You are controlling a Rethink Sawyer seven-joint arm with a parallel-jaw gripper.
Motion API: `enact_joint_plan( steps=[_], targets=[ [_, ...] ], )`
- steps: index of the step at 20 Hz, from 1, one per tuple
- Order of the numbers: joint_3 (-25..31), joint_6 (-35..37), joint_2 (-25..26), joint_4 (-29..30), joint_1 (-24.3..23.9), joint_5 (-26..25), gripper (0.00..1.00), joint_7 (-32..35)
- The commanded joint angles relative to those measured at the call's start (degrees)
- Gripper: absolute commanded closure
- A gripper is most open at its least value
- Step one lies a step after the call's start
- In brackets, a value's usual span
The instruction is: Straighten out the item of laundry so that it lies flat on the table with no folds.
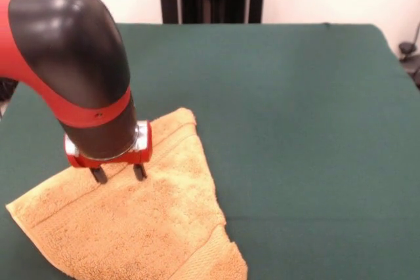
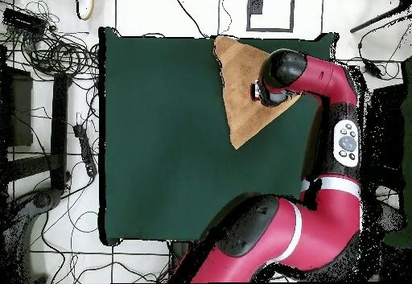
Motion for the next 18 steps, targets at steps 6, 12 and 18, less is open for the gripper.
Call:
enact_joint_plan(
  steps=[6, 12, 18],
  targets=[
    [1.1, -5.9, -7.9, 24.3, -1.6, 1.9, 0.00, -0.2],
    [3.2, -10.8, -9.1, 26.2, -2.8, 1.6, 0.00, -1.0],
    [2.2, -8.4, -9.6, 23.5, -1.4, 0.8, 0.00, 0.9]
  ],
)
